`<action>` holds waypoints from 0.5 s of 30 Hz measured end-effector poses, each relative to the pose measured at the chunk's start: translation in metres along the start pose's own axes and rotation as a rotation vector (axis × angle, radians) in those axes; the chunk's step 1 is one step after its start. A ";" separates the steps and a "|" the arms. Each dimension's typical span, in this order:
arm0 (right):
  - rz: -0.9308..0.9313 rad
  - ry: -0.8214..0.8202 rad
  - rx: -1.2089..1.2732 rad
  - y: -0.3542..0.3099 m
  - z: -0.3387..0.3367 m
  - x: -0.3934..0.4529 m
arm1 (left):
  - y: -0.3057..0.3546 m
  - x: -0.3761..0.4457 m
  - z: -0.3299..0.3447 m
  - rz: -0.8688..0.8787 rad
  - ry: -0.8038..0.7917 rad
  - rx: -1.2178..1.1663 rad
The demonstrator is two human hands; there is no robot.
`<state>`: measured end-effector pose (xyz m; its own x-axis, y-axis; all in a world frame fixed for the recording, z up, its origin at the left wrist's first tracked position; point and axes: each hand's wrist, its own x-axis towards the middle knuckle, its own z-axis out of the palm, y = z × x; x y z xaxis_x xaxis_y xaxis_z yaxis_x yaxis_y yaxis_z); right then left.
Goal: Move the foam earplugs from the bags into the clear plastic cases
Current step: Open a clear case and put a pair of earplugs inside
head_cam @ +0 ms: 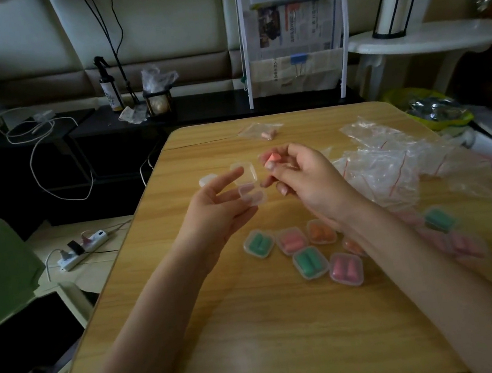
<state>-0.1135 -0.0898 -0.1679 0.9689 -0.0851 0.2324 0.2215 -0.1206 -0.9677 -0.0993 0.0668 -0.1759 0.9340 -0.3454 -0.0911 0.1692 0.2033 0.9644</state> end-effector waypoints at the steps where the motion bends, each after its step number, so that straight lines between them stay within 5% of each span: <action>1: -0.006 0.000 -0.030 0.000 -0.001 0.000 | 0.000 -0.001 0.000 0.004 0.009 0.028; 15: 0.013 -0.023 -0.156 0.005 0.002 -0.005 | -0.004 -0.002 0.005 0.044 -0.046 0.119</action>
<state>-0.1171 -0.0885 -0.1745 0.9742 -0.0654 0.2162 0.1910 -0.2723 -0.9431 -0.1033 0.0623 -0.1789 0.9236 -0.3812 -0.0394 0.0875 0.1095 0.9901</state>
